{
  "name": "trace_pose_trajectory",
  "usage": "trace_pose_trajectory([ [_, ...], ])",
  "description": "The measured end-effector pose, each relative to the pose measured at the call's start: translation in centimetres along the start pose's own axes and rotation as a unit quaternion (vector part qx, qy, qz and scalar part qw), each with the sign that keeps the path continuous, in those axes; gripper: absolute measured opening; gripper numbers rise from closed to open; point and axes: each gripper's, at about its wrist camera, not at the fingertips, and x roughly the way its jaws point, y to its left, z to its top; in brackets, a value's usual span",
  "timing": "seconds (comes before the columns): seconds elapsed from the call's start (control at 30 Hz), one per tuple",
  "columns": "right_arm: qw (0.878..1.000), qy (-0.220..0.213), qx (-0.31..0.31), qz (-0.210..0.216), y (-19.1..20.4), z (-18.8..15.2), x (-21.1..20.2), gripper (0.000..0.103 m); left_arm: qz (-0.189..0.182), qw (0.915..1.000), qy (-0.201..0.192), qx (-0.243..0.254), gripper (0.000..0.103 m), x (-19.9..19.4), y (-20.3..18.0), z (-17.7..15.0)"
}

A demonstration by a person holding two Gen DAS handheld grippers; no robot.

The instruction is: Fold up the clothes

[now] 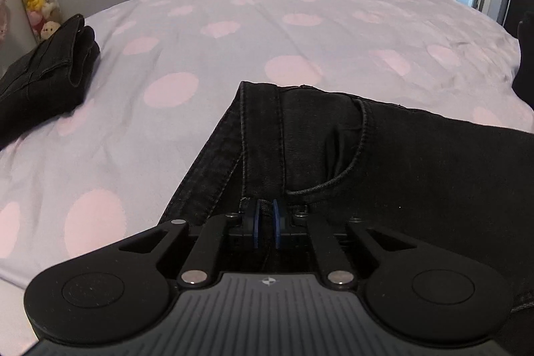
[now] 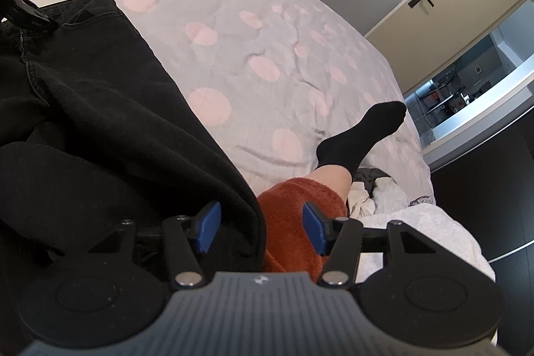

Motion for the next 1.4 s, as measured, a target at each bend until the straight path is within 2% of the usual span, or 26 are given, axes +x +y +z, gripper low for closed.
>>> trace_pose_trajectory([
  [0.1,1.0,-0.004,-0.002,-0.002,-0.1,-0.2,-0.3,0.058,-0.028,0.9989,0.009,-0.037,0.005,-0.1,1.4,0.3],
  [0.17,1.0,-0.007,0.001,-0.003,-0.3,-0.3,-0.5,0.058,-0.06,0.9961,0.017,-0.062,0.007,-0.2,2.8,0.5],
  [0.23,1.0,-0.009,0.006,-0.002,-0.4,-0.4,-0.6,0.058,-0.099,0.991,0.024,-0.086,0.018,-0.2,4.3,0.6],
  [0.3,1.0,-0.013,0.012,-0.002,-0.5,-0.6,-0.9,0.058,-0.126,0.9853,0.026,-0.112,0.037,-0.3,5.7,0.8],
  [0.33,1.0,-0.016,0.015,-0.002,-0.5,-0.8,-1.0,0.059,-0.138,0.9821,0.026,-0.125,0.041,-0.4,6.4,0.9],
  [0.4,1.0,-0.019,0.023,0.001,-0.5,-1.1,-1.1,0.059,-0.153,0.9777,0.024,-0.142,0.059,-0.5,7.4,1.2],
  [0.43,0.999,-0.019,0.026,0.004,-0.5,-1.3,-1.1,0.059,-0.16,0.9755,0.022,-0.15,0.061,-0.5,7.9,1.3],
  [0.63,0.999,-0.027,0.041,0.012,-0.8,-1.9,-1.2,0.059,-0.219,0.951,0.025,-0.216,0.061,1.0,9.9,1.8],
  [0.67,0.999,-0.028,0.044,0.014,-0.9,-2.0,-1.2,0.059,-0.226,0.949,0.023,-0.219,0.061,1.3,9.9,2.1],
  [0.8,0.998,-0.029,0.051,0.017,-1.1,-2.1,-1.0,0.06,-0.227,0.9518,0.027,-0.205,0.061,2.9,9.3,3.3],
  [0.93,0.998,-0.025,0.061,0.023,-1.5,-2.2,-0.5,0.06,-0.205,0.9608,0.043,-0.182,0.061,4.7,8.9,4.5],
  [1.07,0.996,-0.017,0.08,0.033,-2.0,-2.4,0.0,0.062,-0.214,0.9612,0.046,-0.167,0.061,6.1,8.5,5.7],
  [1.13,0.994,-0.011,0.101,0.046,-2.3,-2.6,0.4,0.062,-0.206,0.9652,0.031,-0.158,0.053,5.1,8.1,6.0],
  [1.17,0.992,-0.008,0.114,0.054,-2.5,-2.7,0.6,0.062,-0.2,0.9673,0.023,-0.154,0.042,4.5,7.9,6.0],
  [1.23,0.988,-0.003,0.139,0.069,-2.9,-2.9,0.8,0.062,-0.189,0.9713,0.006,-0.144,0.038,3.2,7.6,6.2],
  [1.3,0.984,-0.004,0.157,0.08,-3.2,-3.2,0.7,0.064,-0.178,0.9748,-0.011,-0.135,0.027,1.9,7.2,6.3],
  [1.4,0.978,-0.007,0.183,0.101,-3.5,-3.8,0.6,0.067,-0.161,0.979,-0.036,-0.12,0.022,0.0,6.6,6.5],
])
